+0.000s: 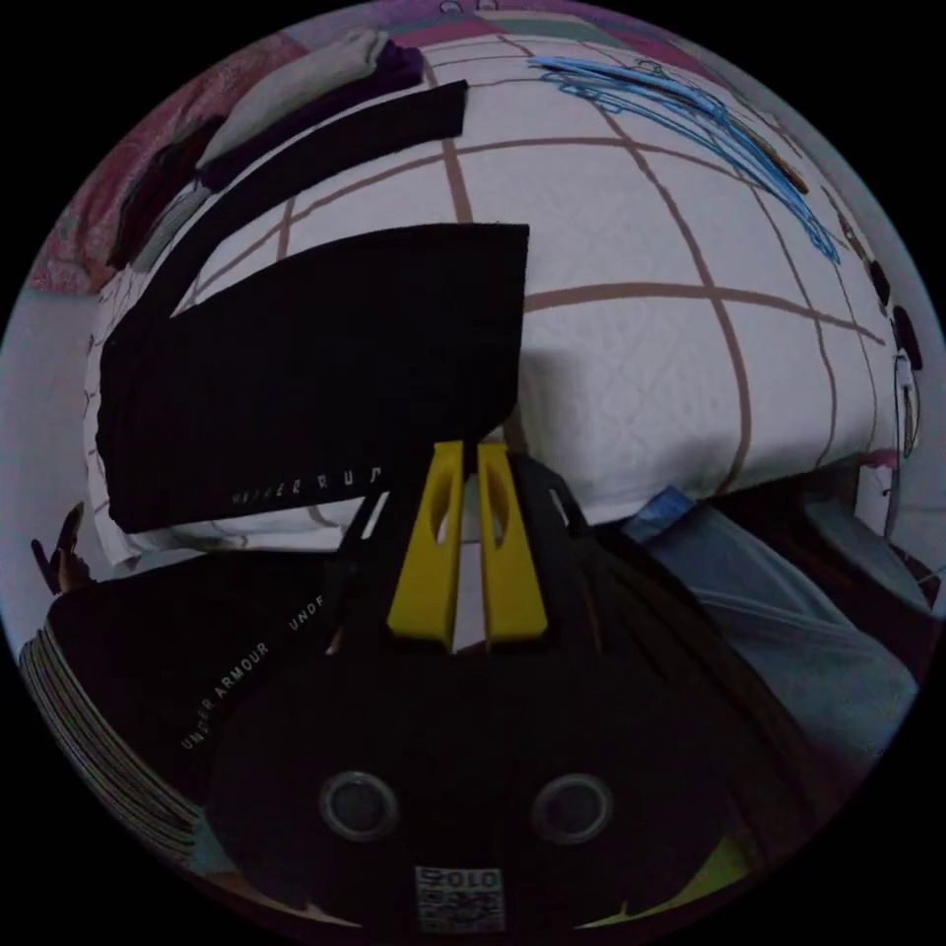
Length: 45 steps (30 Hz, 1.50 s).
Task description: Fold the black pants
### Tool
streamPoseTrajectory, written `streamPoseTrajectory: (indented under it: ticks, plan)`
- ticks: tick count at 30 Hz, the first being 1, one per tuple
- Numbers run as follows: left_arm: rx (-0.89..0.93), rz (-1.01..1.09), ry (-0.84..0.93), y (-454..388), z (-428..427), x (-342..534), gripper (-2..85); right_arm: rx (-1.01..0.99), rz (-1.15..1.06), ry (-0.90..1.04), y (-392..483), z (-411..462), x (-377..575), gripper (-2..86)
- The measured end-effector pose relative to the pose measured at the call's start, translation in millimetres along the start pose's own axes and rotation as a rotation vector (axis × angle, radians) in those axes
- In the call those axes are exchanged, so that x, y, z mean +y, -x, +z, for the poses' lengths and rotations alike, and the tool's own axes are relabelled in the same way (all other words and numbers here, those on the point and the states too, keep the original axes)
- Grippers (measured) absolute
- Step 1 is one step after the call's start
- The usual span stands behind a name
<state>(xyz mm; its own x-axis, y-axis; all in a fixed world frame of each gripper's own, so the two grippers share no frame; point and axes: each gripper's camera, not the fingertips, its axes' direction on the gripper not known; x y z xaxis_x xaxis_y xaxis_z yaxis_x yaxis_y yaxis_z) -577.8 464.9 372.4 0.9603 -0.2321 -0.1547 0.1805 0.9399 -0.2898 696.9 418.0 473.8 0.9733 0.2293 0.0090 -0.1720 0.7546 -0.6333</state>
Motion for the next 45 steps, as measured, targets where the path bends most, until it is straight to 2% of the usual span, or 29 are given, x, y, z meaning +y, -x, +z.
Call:
streamPoseTrajectory:
  ticks: [3,5,10,14,16,20,25,30,35,37,40,45]
  plan:
    - [0.006,-0.008,0.013,-8,7,-3,-0.2,0.057,0.046,0.096,-15,-7,-6,4.5]
    - [0.008,-0.011,0.011,-13,10,-4,-0.2,0.164,0.037,0.191,-22,-4,-11,4.5]
    - [0.006,-0.008,0.028,-27,21,-8,-0.2,0.188,-0.022,0.112,-26,-10,-20,6.2]
    - [0.020,-0.031,0.031,-41,30,-13,-0.2,0.323,0.027,0.157,-33,-17,-28,10.3]
    - [0.019,-0.032,0.038,-49,34,-17,-0.2,0.375,0.060,0.114,-37,-27,-29,10.8]
    - [-0.015,0.033,0.082,-79,50,-28,-0.2,0.250,-0.033,-0.085,-24,-47,-32,11.1]
    - [-0.045,0.105,0.149,-125,73,-46,-0.1,0.082,-0.081,-0.074,-14,-30,-43,11.3]
    - [-0.171,0.316,0.102,-195,72,-82,0.2,0.095,-0.033,-0.107,-24,-38,-45,11.2]
    - [-0.361,0.573,0.002,-265,74,-125,2.2,0.103,-0.049,-0.386,-33,-92,-65,11.9]
    - [-0.414,0.669,-0.029,-292,80,-143,3.4,0.092,-0.070,-0.447,-31,-104,-80,12.4]
    - [-0.452,0.781,-0.070,-332,95,-176,4.9,-0.028,-0.032,-0.469,-33,-117,-113,12.6]
    - [-0.419,0.834,-0.018,-382,125,-229,6.5,0.162,-0.084,-0.464,-17,-122,-164,12.5]
